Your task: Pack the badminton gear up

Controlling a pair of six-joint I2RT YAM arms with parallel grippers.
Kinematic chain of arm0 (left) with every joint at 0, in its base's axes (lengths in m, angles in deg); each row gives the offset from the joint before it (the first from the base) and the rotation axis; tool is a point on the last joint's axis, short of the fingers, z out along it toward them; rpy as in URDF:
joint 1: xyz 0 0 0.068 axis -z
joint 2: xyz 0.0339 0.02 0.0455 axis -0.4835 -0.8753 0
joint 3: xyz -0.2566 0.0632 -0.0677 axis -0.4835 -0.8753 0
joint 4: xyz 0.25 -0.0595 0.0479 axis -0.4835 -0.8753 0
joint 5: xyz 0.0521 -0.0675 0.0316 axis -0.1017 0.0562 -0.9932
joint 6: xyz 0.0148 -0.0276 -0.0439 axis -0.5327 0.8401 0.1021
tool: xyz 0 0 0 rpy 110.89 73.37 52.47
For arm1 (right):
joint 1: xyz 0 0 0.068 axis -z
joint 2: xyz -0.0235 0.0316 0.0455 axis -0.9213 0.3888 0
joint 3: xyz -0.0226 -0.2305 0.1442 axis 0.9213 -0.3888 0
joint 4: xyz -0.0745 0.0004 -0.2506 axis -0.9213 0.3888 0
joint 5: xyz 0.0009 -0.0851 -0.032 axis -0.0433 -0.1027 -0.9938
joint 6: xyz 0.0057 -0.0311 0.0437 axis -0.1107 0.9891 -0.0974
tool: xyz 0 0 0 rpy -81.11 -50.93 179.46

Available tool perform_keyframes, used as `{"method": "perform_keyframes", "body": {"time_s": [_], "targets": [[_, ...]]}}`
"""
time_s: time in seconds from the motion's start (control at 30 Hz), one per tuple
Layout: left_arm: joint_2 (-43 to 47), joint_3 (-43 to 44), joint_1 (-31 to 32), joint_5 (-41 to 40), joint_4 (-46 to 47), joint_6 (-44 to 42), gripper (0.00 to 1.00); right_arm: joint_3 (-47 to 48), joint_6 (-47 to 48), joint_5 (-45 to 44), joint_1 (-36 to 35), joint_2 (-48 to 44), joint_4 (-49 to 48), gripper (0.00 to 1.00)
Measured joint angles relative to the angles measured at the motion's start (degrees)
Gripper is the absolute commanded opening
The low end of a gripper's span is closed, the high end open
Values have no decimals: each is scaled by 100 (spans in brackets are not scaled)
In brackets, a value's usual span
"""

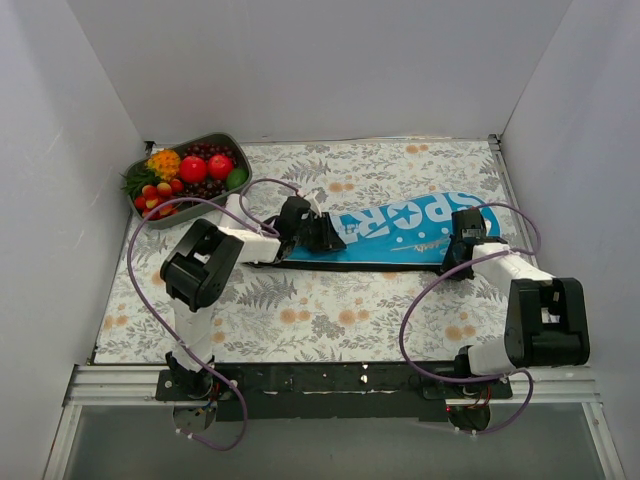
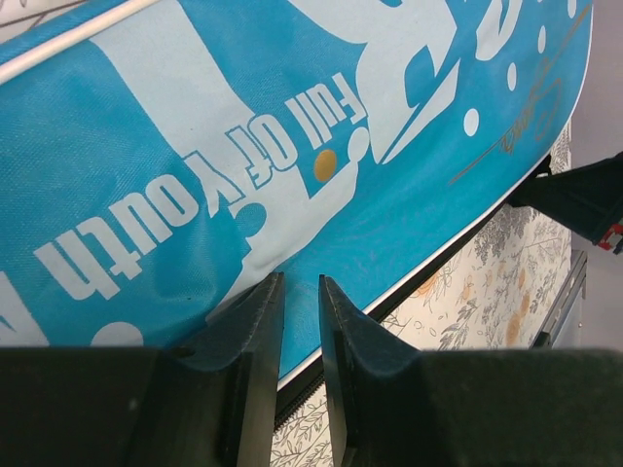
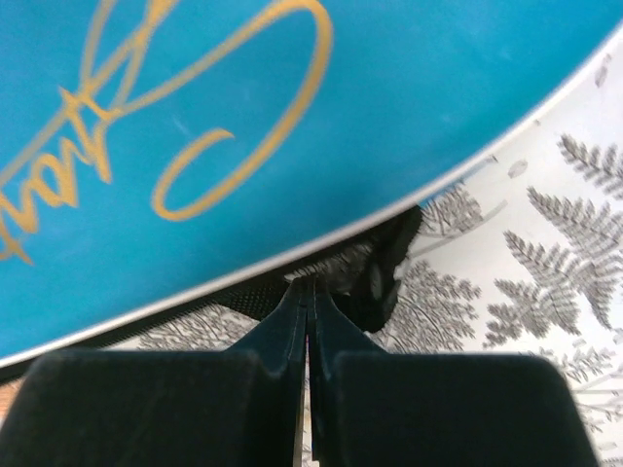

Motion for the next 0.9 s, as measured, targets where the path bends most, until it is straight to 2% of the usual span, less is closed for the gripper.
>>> {"method": "perform_keyframes", "body": {"time_s": [0.2, 0.43, 0.53, 0.63, 0.83, 0.9], "targets": [[0, -2, -133, 35, 4, 66, 21, -286, -153, -396, 4, -404, 409, 1], [28, -55, -251, 70, 22, 87, 21, -229, -527, -955, 181, -450, 1036, 1], [66, -79, -278, 92, 26, 103, 20, -219, -592, -1034, 260, -520, 1176, 5], [70, -87, -291, 103, 46, 122, 20, -214, -608, -1049, 264, -570, 1237, 12], [70, -155, -306, 151, 173, 149, 20, -214, -472, -855, 271, -560, 1165, 36], [70, -160, -310, 164, 179, 168, 20, -214, -398, -748, 271, -546, 1113, 38]]}}
